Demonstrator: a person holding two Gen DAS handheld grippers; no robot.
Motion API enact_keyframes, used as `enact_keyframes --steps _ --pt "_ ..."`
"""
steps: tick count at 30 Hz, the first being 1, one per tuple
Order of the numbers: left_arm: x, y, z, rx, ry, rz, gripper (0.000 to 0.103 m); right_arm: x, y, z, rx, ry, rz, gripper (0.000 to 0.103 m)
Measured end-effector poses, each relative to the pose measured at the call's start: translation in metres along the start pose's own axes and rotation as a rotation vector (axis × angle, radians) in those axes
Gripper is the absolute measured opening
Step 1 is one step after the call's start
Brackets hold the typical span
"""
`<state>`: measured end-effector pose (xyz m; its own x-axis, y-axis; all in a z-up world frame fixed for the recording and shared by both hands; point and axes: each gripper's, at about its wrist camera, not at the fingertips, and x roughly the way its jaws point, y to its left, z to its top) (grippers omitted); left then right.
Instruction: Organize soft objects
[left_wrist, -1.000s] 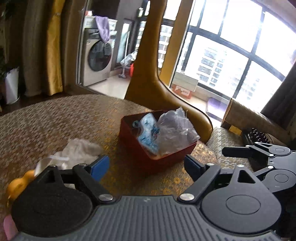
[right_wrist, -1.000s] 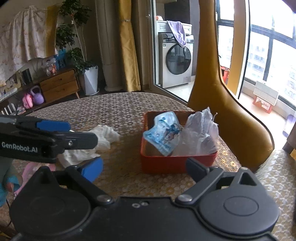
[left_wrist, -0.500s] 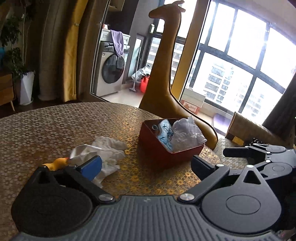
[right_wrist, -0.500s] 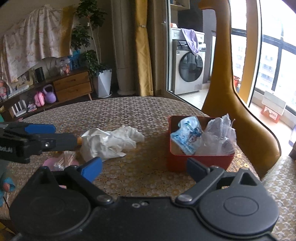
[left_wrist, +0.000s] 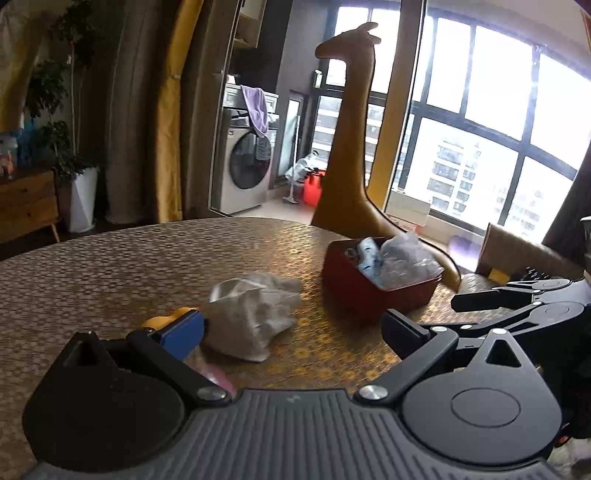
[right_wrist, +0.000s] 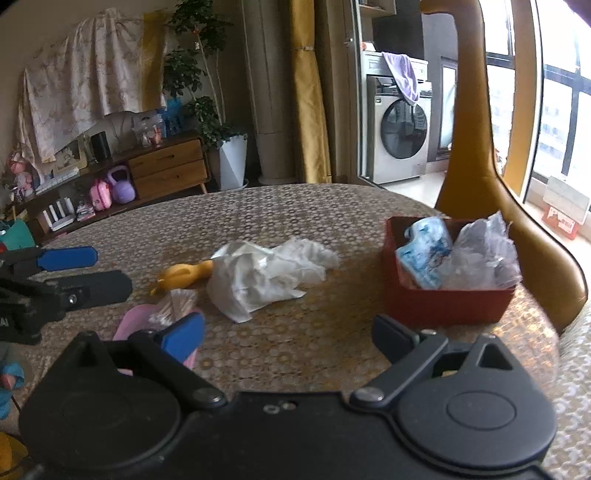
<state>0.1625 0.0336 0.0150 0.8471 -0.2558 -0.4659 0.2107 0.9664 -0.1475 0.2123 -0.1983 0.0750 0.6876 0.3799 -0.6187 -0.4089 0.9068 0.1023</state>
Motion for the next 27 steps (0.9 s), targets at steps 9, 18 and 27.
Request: enact_keyframes --steps 9,18,27 --pt "-0.010 0.026 -0.033 0.043 0.031 0.071 0.103 0.022 0.024 -0.014 -0.003 0.016 0.052 0.097" --pt "0.022 0.063 -0.054 -0.019 0.108 0.159 0.102 0.063 0.046 -0.012 -0.045 0.057 0.068 0.097" --pt "0.073 0.077 -0.052 -0.044 0.161 0.224 0.102 0.123 0.059 0.016 -0.091 0.076 0.038 0.095"
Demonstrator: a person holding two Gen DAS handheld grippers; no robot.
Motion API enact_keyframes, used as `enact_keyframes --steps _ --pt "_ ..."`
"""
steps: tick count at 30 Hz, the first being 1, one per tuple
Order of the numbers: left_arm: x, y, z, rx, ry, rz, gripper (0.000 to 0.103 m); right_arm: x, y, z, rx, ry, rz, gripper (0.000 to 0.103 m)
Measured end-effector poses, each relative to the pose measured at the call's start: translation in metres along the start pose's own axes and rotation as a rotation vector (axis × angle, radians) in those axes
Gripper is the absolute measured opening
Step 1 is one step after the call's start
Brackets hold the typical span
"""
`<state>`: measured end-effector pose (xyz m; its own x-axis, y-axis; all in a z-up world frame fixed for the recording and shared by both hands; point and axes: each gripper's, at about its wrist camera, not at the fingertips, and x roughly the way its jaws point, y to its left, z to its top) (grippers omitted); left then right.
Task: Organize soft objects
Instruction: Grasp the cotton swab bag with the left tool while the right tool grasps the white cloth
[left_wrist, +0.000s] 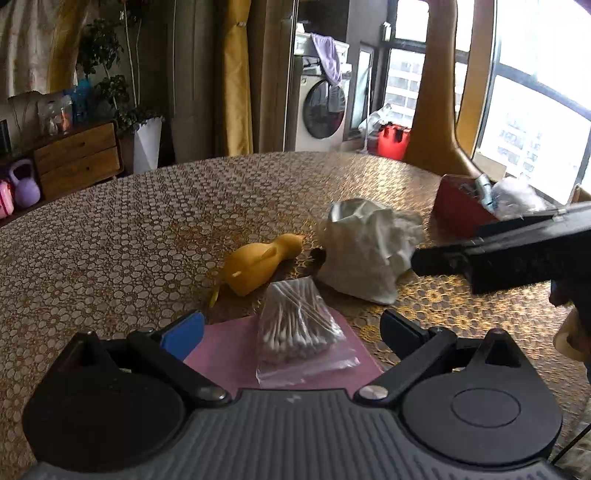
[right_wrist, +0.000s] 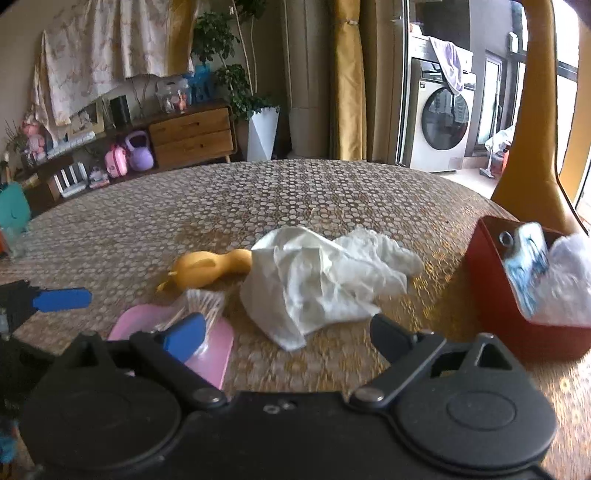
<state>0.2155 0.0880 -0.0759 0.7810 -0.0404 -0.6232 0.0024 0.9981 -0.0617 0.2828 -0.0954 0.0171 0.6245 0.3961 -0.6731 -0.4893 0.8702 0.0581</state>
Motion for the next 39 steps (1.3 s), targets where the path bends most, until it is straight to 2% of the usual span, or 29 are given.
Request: enact_keyframes --steps 5,9,14,17,19,21,23,27,31,33,39 --pt "0.028 -0.002 0.002 -0.008 0.044 0.030 0.101 0.034 -0.004 0.013 0.001 0.029 -0.020 0.094" --pt "0.044 -0.001 0.002 -0.016 0.071 0.046 0.091 0.055 -0.005 0.023 0.013 0.039 -0.027 0.091" --pt "0.057 -0.004 0.001 -0.012 0.088 0.054 0.081 0.071 0.002 0.028 0.015 0.045 -0.025 0.081" --pt "0.063 -0.007 0.001 -0.010 0.097 0.046 0.074 0.079 0.006 0.027 0.001 0.059 -0.030 0.074" --pt "0.065 -0.010 0.002 0.001 0.096 0.042 0.066 0.082 0.008 0.027 -0.006 0.068 -0.038 0.062" --pt "0.067 -0.014 0.003 0.020 0.096 0.044 0.057 0.085 0.008 0.027 -0.004 0.074 -0.054 0.056" --pt "0.067 -0.016 0.004 0.020 0.097 0.041 0.051 0.085 0.006 0.026 0.007 0.074 -0.061 0.051" --pt "0.068 -0.015 0.005 0.001 0.098 0.039 0.042 0.082 0.003 0.025 0.012 0.074 -0.065 0.033" --pt "0.066 -0.013 0.007 -0.024 0.102 0.033 0.037 0.079 0.003 0.025 0.006 0.067 -0.065 0.016" --pt "0.065 -0.012 0.009 -0.032 0.102 0.030 0.035 0.075 0.003 0.025 0.005 0.058 -0.064 0.011" --pt "0.057 -0.013 0.013 -0.044 0.086 0.021 0.033 0.057 0.002 0.024 -0.007 0.036 -0.045 0.006"
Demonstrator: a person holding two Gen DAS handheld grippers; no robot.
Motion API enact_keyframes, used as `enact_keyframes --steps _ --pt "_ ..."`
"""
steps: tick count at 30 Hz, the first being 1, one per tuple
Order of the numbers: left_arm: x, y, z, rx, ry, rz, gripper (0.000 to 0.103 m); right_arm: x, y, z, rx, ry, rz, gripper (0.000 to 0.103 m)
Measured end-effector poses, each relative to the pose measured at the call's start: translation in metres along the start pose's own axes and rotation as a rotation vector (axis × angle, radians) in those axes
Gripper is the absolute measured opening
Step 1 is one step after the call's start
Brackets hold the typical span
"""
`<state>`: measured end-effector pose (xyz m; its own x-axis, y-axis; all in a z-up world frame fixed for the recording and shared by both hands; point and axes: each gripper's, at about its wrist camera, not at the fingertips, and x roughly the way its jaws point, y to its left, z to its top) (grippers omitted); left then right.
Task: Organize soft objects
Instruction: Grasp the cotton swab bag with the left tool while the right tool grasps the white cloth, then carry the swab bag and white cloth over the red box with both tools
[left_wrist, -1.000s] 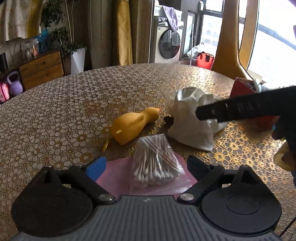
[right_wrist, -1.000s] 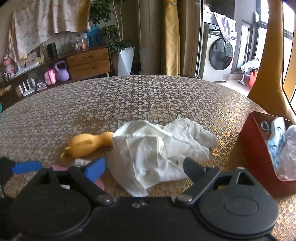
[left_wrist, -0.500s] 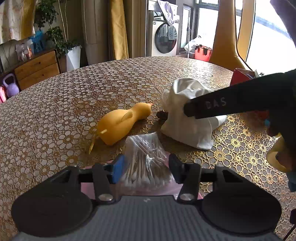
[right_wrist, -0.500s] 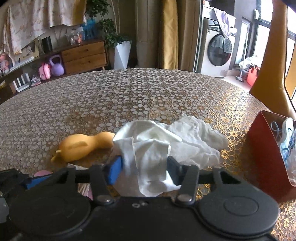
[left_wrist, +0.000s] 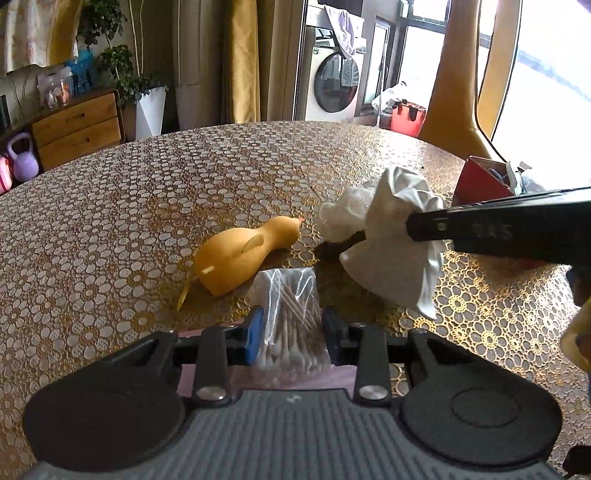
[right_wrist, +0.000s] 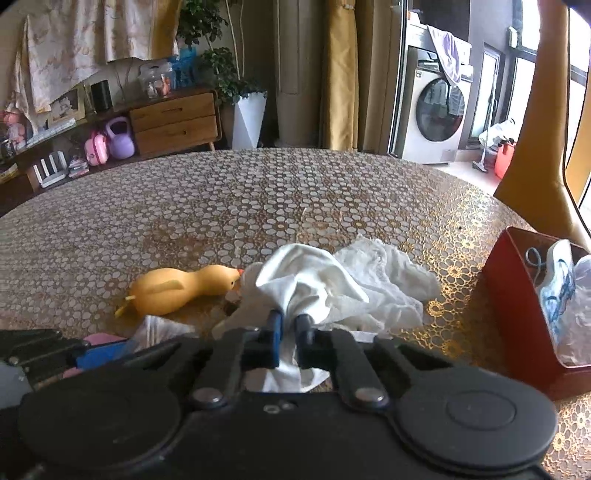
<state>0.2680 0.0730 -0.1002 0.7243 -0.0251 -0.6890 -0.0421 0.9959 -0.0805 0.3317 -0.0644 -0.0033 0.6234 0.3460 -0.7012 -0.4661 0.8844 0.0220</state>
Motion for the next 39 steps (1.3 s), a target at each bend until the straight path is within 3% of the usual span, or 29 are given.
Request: enact_keyframes --steps 22,30,39 --pt "-0.064 -0.033 0.026 -0.019 -0.049 -0.086 0.033 -0.122 -0.037 -0.011 0.058 -0.097 0.040 0.006" --pt "-0.088 -0.066 0.043 0.011 -0.068 -0.156 0.033 -0.158 -0.056 -0.015 0.074 -0.119 0.022 0.006" --pt "-0.089 -0.111 0.062 0.069 -0.072 -0.221 0.033 -0.190 -0.093 -0.018 0.104 -0.145 -0.012 0.006"
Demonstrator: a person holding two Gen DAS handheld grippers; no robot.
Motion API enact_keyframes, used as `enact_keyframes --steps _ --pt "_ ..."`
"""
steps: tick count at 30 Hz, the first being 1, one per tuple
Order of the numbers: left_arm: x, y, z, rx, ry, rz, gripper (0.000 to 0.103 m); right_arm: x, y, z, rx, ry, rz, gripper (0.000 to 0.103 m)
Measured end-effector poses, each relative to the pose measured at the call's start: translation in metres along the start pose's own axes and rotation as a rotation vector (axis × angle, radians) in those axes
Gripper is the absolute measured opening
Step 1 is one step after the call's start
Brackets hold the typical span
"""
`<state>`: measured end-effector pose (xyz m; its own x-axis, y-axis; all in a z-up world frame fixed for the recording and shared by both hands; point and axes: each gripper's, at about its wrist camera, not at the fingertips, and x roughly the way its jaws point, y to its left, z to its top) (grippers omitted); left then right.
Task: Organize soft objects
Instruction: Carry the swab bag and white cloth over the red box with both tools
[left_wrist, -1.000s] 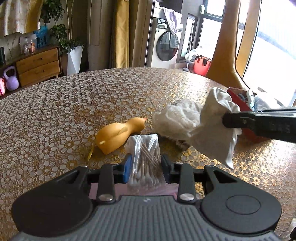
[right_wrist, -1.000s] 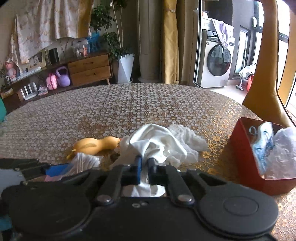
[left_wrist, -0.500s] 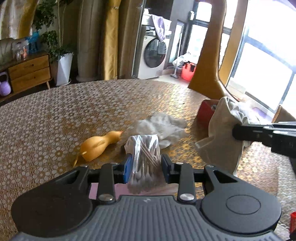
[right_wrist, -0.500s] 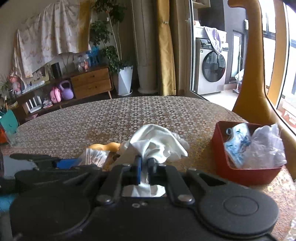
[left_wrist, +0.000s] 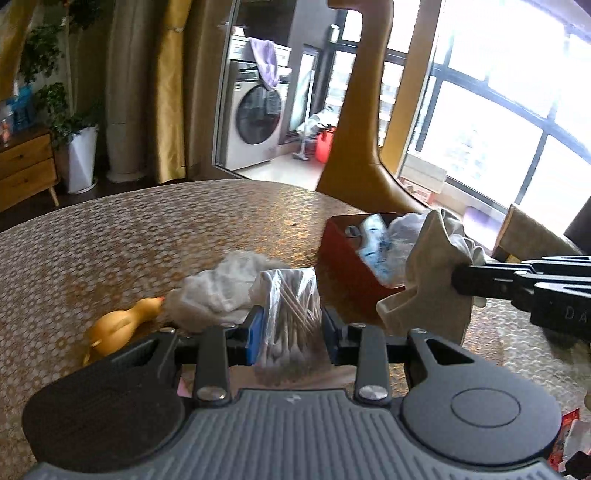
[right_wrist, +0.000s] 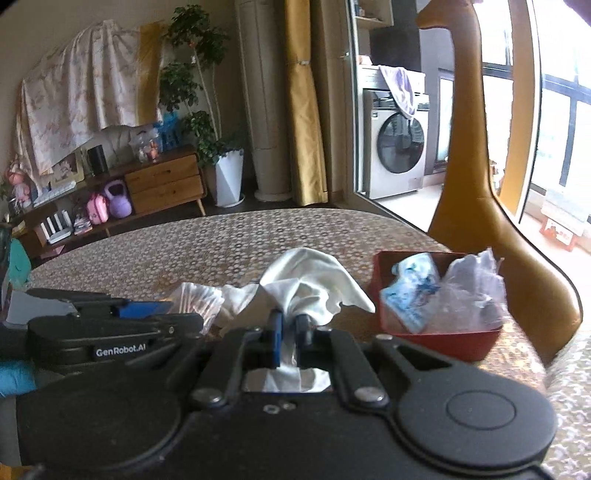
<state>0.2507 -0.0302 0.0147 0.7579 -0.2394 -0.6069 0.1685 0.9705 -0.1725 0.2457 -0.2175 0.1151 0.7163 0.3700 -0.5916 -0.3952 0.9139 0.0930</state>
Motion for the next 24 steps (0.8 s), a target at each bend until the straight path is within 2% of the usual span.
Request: enact_keyframes --steps 13,19,24 --pt "0.048 -0.071 0.028 0.120 0.028 -0.087 0.033 -0.010 -0.069 0.000 0.037 -0.021 -0.085 0.006" --pt "0.077 -0.099 0.040 0.150 0.043 -0.126 0.033 -0.001 -0.102 0.003 0.059 -0.019 -0.122 0.006" --pt "0.102 -0.115 0.049 0.168 0.060 -0.130 0.033 0.015 -0.125 0.009 0.056 -0.010 -0.150 0.006"
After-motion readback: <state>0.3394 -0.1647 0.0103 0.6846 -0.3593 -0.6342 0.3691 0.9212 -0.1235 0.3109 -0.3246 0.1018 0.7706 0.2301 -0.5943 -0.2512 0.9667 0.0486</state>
